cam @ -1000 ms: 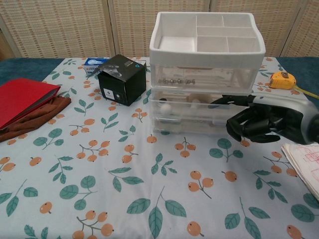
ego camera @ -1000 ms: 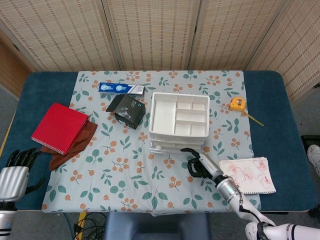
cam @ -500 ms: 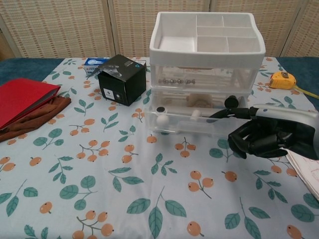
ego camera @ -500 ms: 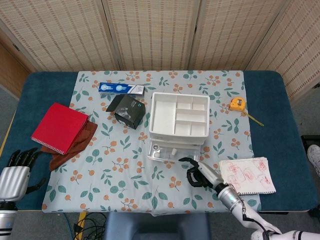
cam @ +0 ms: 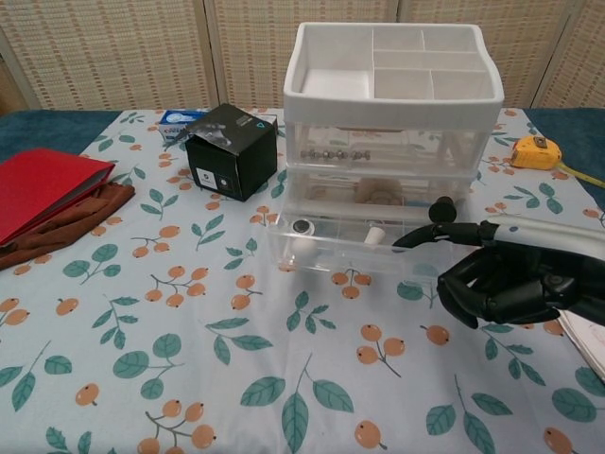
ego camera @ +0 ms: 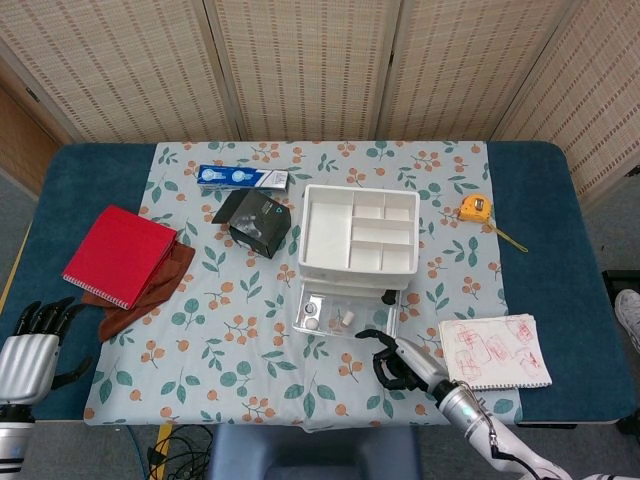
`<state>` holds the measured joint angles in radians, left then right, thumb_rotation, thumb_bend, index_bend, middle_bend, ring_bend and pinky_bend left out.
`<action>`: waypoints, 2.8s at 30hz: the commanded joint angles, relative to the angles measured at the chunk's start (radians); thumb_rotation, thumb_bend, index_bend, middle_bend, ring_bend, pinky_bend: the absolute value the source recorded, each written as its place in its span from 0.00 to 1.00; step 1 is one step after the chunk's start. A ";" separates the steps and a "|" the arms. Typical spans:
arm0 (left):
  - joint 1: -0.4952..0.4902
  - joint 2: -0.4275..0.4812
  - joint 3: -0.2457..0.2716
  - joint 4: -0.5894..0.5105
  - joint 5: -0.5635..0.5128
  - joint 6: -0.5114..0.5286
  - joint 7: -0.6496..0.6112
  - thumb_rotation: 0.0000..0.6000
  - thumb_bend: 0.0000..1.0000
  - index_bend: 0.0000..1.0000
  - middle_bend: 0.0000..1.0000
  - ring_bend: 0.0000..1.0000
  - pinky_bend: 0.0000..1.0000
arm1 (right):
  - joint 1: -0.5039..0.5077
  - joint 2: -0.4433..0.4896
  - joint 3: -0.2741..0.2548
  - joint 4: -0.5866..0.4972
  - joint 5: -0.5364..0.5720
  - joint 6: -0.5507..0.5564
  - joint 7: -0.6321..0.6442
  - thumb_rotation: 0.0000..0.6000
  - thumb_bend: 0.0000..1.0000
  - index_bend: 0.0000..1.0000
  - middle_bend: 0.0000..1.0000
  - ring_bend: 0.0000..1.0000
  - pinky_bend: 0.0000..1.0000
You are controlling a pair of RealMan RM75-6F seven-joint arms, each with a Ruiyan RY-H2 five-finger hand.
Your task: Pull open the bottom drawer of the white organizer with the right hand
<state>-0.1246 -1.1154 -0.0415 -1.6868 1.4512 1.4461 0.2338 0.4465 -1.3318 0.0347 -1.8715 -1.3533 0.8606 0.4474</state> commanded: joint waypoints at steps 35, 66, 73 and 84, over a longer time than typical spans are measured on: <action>0.033 0.017 0.003 0.004 0.010 0.047 -0.032 1.00 0.21 0.18 0.15 0.14 0.09 | 0.378 0.234 0.157 -0.069 0.015 -0.166 -0.784 1.00 0.33 0.27 0.71 0.91 1.00; 0.040 0.004 0.001 0.029 0.000 0.039 -0.048 1.00 0.21 0.18 0.15 0.14 0.09 | 0.523 0.106 0.008 0.203 -0.250 -0.181 -0.986 1.00 0.10 0.35 0.81 0.99 1.00; 0.041 0.003 0.001 0.032 -0.002 0.036 -0.050 1.00 0.21 0.18 0.15 0.14 0.09 | 0.515 0.084 -0.005 0.231 -0.265 -0.158 -0.969 1.00 0.09 0.36 0.81 0.99 1.00; 0.039 -0.001 -0.001 0.036 -0.005 0.030 -0.055 1.00 0.21 0.18 0.15 0.14 0.09 | 0.505 0.063 -0.022 0.257 -0.265 -0.150 -0.960 1.00 0.09 0.37 0.82 0.99 1.00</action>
<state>-0.0859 -1.1166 -0.0425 -1.6508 1.4467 1.4757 0.1791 0.9524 -1.2677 0.0134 -1.6157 -1.6183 0.7106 -0.5135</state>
